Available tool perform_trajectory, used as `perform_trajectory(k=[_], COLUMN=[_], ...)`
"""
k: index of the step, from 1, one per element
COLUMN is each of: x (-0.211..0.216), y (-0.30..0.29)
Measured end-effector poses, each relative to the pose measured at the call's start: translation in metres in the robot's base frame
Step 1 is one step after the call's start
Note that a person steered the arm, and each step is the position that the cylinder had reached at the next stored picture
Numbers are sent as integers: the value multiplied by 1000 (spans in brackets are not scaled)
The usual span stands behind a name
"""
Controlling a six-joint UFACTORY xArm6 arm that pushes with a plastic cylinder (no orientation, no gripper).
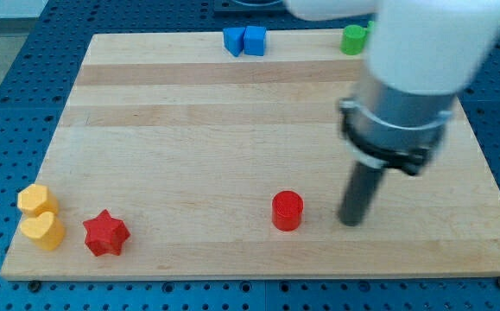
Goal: Push the red circle to the left side of the board
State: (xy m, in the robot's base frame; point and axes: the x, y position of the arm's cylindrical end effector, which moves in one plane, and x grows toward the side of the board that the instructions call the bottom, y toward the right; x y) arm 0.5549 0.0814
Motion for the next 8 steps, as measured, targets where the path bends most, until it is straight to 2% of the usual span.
perform_trajectory(k=[1,2,3,4,5,6,7,8], x=[-30,-38,-41,-28,20,20,-18,-25], y=[-96,-156,-121,-60,-55,-109,-185,-205])
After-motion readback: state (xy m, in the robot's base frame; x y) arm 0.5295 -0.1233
